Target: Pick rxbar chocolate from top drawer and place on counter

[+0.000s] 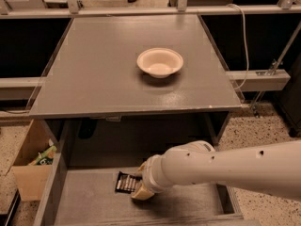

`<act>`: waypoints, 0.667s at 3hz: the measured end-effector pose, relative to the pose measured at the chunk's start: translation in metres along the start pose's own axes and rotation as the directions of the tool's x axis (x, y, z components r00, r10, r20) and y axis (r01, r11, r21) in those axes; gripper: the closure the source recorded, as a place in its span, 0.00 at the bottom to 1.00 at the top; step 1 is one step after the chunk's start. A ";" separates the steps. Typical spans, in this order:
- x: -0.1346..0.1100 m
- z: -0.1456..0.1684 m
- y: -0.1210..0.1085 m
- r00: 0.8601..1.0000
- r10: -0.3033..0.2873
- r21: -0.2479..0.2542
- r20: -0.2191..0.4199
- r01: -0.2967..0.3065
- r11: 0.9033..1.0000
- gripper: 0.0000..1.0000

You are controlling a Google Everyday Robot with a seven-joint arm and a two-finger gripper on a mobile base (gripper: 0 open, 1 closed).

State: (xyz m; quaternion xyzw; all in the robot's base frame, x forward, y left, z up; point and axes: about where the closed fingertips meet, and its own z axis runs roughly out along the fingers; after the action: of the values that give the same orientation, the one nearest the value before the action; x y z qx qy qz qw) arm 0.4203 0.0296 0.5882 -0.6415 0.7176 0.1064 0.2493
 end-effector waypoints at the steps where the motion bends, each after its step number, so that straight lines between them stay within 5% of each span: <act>1: 0.000 0.000 0.000 1.000 0.000 0.000 0.000 0.000 1.000 1.00; 2: -0.002 -0.002 0.000 1.000 0.000 0.000 0.000 0.000 1.000 1.00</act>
Offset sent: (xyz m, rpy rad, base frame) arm 0.0000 0.0000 0.0000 0.0000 0.0000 0.0000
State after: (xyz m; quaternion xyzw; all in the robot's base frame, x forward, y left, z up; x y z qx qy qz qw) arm 0.4202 0.0299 0.5907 -0.6416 0.7176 0.1064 0.2493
